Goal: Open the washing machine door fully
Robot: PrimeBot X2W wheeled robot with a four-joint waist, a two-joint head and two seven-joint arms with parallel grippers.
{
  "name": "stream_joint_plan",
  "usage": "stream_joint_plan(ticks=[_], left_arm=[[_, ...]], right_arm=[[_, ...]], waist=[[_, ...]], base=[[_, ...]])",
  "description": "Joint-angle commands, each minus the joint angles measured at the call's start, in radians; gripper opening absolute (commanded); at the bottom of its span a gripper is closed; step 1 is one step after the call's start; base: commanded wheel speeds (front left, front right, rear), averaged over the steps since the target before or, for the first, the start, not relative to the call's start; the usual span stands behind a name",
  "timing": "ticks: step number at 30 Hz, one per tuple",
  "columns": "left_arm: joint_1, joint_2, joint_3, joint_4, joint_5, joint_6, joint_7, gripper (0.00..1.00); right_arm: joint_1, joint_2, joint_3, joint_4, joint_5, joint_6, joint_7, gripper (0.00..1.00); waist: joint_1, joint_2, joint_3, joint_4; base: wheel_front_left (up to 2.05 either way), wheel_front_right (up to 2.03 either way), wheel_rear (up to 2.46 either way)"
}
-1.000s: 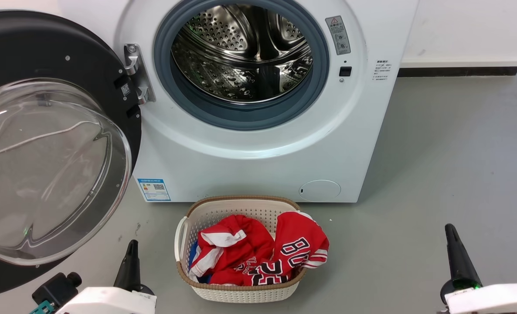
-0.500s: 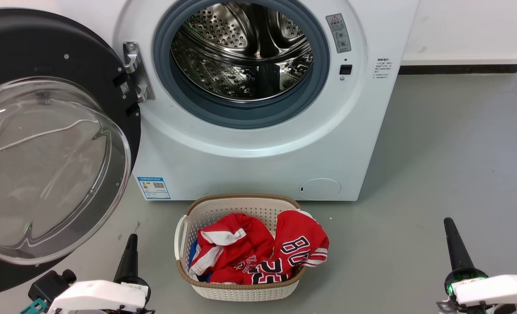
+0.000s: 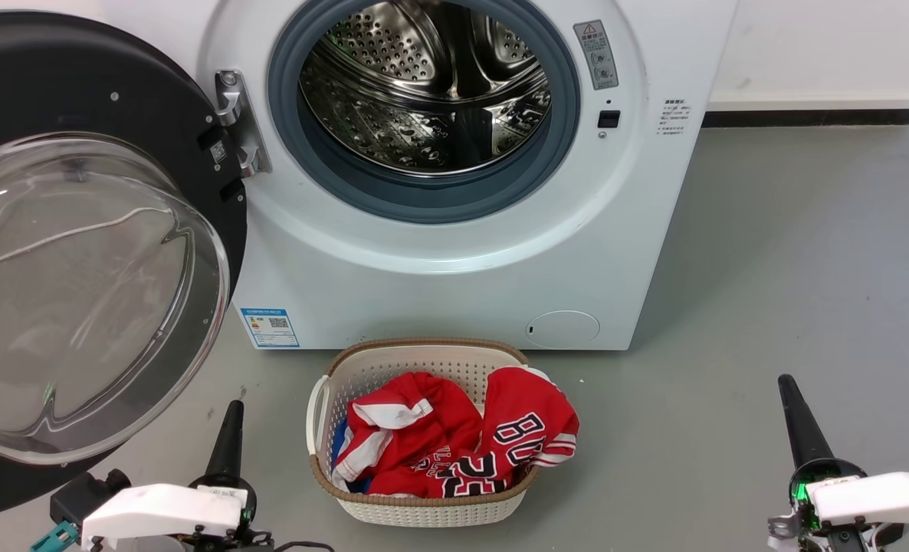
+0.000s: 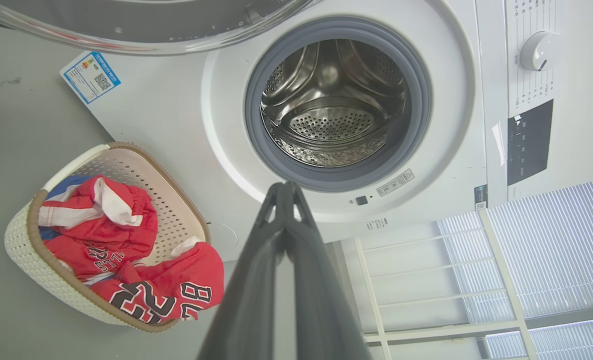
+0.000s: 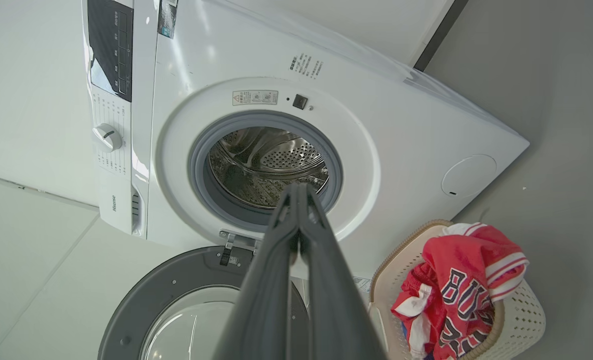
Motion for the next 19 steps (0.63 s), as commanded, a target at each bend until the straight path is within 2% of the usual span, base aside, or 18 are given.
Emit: stream_joint_plan(ticks=[1,19], left_arm=[[-0.025,0.0,0.006,-0.003,-0.022,-0.006,0.006,0.0],[-0.052,0.0,0.02,0.016,-0.189,-0.023,0.046,0.0]], right_arm=[[-0.029,-0.006,-0.002,0.0,0.022,0.0,0.004,0.0],[-0.064,-0.003,-0.013,0.031,0.178,0.0,0.047,0.0]], waist=[[0.0,0.0,0.0,0.0],[0.0,0.0,0.008,0.001]], base=[[0.0,0.0,0.0],[0.0,0.0,0.0]])
